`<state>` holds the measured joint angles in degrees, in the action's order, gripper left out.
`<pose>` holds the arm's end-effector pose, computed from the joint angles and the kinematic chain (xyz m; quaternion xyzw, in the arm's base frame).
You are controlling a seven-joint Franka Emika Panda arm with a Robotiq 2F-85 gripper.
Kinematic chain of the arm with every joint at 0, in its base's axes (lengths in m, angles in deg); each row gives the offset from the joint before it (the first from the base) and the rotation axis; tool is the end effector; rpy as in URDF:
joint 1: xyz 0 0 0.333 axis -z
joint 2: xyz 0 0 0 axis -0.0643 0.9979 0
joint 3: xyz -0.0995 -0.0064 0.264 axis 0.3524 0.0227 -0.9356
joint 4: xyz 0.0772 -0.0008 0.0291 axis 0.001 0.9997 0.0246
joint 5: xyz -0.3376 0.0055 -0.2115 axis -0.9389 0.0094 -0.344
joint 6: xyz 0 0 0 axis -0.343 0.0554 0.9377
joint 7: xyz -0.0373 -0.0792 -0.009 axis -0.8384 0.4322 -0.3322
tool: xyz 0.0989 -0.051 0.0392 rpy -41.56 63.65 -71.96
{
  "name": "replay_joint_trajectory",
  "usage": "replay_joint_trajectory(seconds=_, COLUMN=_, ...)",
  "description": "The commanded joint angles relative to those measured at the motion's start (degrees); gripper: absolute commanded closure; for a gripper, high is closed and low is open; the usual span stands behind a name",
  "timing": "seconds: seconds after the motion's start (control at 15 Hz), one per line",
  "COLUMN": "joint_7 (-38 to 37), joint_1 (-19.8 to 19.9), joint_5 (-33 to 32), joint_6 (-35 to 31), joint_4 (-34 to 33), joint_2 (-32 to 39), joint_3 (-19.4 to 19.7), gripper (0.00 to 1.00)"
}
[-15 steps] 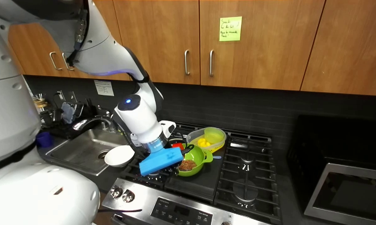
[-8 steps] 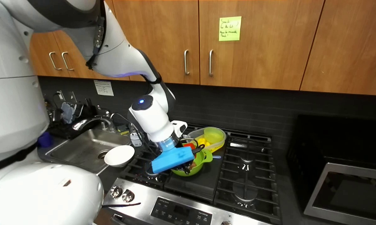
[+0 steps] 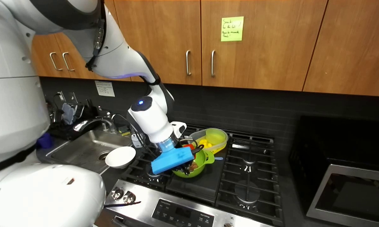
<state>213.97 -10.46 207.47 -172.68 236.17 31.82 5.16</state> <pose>0.3411 -0.0766 0.1652 0.9524 0.2445 0.0829 0.1620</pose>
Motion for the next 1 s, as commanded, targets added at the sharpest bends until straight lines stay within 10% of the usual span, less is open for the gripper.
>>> replay_joint_trajectory(seconds=0.0, joint_7=0.0, joint_1=0.0, joint_5=0.0, joint_6=0.0, joint_4=0.0, joint_2=0.0, joint_3=0.1, gripper=0.96)
replay_joint_trajectory(seconds=0.4, joint_7=2.8, joint_1=0.5, joint_5=1.1, joint_6=-0.9, joint_4=0.5, joint_2=0.4, joint_3=-0.7, gripper=0.99)
replay_joint_trajectory(seconds=0.93, joint_7=0.7, joint_1=-11.6, joint_5=-6.3, joint_6=-0.8, joint_4=2.4, joint_2=2.1, joint_3=10.9, gripper=0.99)
